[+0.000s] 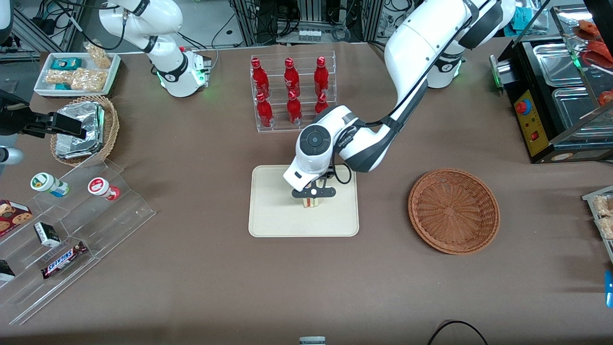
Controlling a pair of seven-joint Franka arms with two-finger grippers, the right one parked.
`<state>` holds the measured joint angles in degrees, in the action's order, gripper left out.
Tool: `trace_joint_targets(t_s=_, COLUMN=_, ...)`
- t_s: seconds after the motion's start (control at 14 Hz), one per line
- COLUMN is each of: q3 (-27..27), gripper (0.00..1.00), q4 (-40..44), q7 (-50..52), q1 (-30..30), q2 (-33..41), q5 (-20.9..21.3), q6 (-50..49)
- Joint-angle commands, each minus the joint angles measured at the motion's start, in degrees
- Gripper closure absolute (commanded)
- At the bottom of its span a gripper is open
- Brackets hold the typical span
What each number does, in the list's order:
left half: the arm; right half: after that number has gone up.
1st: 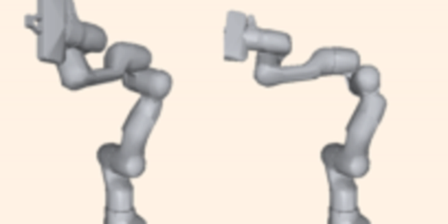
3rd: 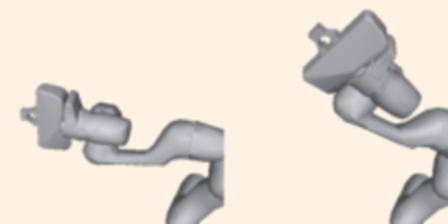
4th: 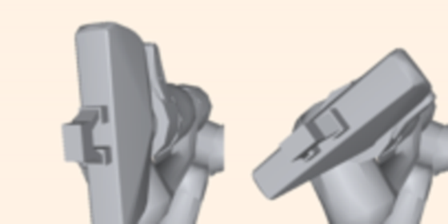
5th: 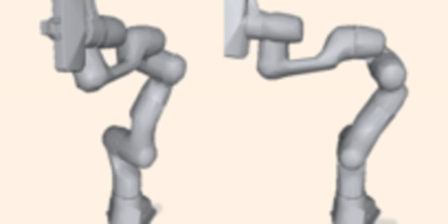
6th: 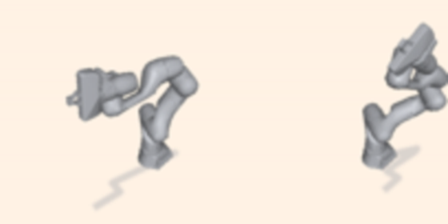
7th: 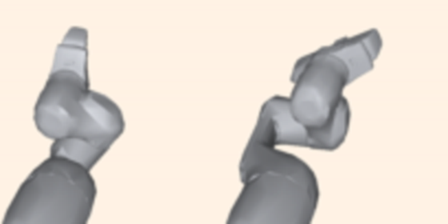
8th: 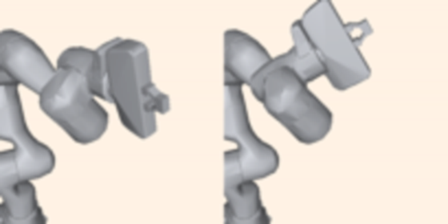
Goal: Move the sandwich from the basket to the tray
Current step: 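Lower the sandwich onto the tray and open the left gripper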
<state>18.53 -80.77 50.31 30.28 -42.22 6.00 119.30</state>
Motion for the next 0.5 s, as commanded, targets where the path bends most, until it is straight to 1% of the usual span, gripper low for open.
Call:
trace_joint_targets(t_s=0.0, q3=-1.65, gripper=0.0, q4=3.51, q7=2.33, q1=0.49, q2=0.55, q5=0.94, q6=-2.23)
trace_joint_targets(t_s=0.14, q3=-4.45, gripper=0.0, q4=3.34, q7=1.11, q1=-0.04, q2=4.32, q5=0.68, q6=-5.81)
trace_joint_targets(t_s=0.21, q3=-5.77, gripper=0.0, q4=2.64, q7=-0.37, q1=-1.96, q2=6.86, q5=0.16, q6=-7.84)
trace_joint_targets(t_s=0.29, q3=-5.7, gripper=0.0, q4=2.37, q7=-2.13, q1=-4.15, q2=8.8, q5=-0.02, q6=-10.38)
trace_joint_targets(t_s=0.43, q3=-5.7, gripper=0.0, q4=1.93, q7=-7.56, q1=-8.9, q2=13.37, q5=-2.9, q6=-17.05)
